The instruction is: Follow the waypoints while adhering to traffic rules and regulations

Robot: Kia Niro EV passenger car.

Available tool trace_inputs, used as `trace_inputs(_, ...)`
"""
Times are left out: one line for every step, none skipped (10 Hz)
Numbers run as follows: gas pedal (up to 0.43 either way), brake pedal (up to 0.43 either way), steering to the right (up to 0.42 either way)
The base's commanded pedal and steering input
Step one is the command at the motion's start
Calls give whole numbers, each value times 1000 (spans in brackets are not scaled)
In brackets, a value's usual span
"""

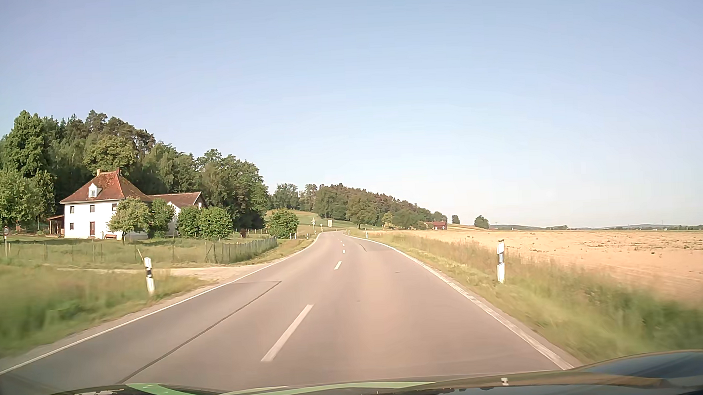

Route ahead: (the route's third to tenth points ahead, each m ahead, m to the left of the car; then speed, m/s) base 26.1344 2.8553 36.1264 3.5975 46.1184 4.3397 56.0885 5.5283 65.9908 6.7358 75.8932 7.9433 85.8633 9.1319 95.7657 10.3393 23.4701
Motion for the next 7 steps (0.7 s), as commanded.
trace_inputs(260, 0, -17)
trace_inputs(260, 0, -17)
trace_inputs(260, 0, -16)
trace_inputs(260, 0, -16)
trace_inputs(228, 0, -16)
trace_inputs(189, 0, -17)
trace_inputs(189, 0, -17)
